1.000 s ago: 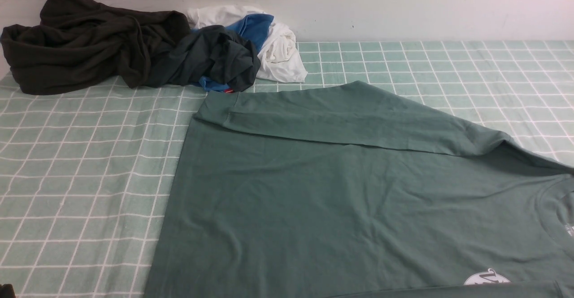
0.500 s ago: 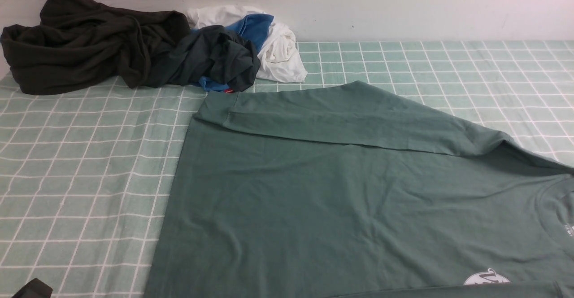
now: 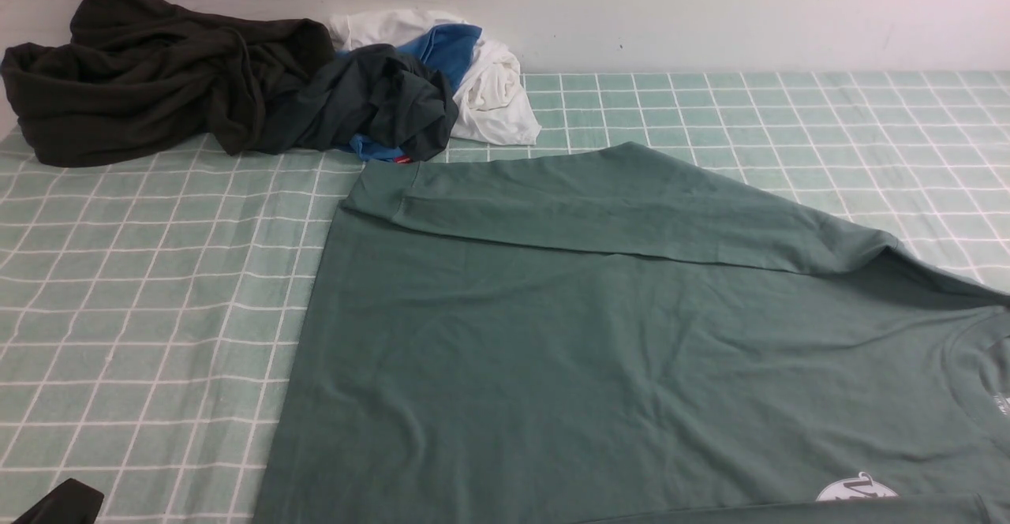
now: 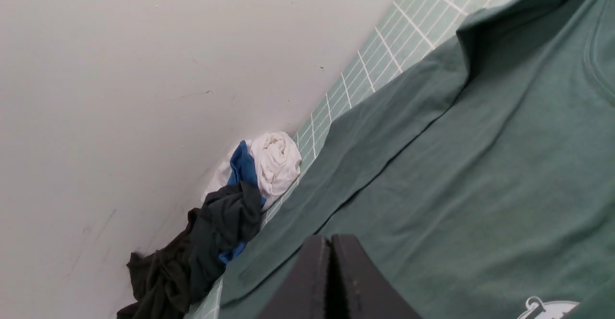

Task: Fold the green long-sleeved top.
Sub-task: Use the left arm to clamp the cuff closest to it

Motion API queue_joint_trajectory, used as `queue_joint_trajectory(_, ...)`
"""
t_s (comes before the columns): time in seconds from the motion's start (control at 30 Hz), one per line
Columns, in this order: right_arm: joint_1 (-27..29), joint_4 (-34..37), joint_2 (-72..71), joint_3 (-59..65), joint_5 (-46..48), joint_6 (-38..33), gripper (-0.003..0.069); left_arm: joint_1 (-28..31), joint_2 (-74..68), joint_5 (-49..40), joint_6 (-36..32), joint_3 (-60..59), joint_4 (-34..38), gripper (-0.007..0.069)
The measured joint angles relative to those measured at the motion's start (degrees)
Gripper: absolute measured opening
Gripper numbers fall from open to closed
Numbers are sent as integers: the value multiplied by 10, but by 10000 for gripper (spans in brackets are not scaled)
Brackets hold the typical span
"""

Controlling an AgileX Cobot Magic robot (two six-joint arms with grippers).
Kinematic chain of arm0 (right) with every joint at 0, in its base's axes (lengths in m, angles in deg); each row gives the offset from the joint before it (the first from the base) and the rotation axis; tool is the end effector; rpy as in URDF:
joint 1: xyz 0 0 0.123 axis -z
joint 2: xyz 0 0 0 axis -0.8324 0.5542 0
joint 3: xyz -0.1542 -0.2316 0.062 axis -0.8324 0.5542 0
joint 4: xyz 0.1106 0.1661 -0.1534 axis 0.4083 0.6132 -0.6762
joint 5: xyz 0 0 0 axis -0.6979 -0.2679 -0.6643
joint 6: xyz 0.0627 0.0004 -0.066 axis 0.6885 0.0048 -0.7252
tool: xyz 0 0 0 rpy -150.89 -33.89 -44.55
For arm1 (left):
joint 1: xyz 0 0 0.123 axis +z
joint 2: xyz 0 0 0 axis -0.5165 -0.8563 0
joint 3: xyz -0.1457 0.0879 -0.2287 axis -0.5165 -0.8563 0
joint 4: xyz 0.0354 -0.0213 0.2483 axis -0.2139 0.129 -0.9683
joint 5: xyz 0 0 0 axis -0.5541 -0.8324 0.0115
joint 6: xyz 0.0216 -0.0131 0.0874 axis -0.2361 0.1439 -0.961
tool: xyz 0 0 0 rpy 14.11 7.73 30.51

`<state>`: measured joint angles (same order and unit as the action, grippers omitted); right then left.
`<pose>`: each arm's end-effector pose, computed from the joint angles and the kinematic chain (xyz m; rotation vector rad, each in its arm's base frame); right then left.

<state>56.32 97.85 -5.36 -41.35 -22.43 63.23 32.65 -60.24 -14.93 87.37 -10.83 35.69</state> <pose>0.0542 0.0145 0.1832 0.7559 1.6590 0.8538 0.0542 -0.0145 0.1851 -0.8218 1.6112 -0.9104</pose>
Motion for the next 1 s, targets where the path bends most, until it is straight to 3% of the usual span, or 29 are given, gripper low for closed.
queue_joint_trajectory(0.17, 0, -12, 0, -16, 2, -79, -14, 0, 0, -31, -117, 65, -2, -3)
queue_joint_trajectory(0.23, 0, -42, 21, -65, 6, -151, -14, 0, -21, -79, -233, 139, -23, -3)
queue_joint_trajectory(0.4, 0, -122, 181, -215, 57, -303, -14, 0, -196, -250, -360, 291, -159, -3)
queue_joint_trajectory(0.5, -2, -134, 266, -289, 119, -358, -14, 0, -287, -328, -381, 364, -231, -3)
queue_joint_trajectory(0.53, -12, -134, 335, -344, 183, -390, -14, -1, -361, -390, -388, 421, -284, -3)
queue_joint_trajectory(0.63, -43, -131, 404, -405, 278, -418, -14, -17, -433, -445, -387, 470, -324, -3)
queue_joint_trajectory(0.77, -100, -136, 472, -450, 381, -431, -14, -79, -486, -478, -383, 484, -341, 0)
queue_joint_trajectory(0.9, -186, -160, 526, -459, 482, -433, -14, -180, -555, -508, -380, 486, -342, 34)
queue_joint_trajectory(1.0, -217, -170, 536, -459, 507, -433, -14, -215, -598, -516, -380, 487, -342, 79)
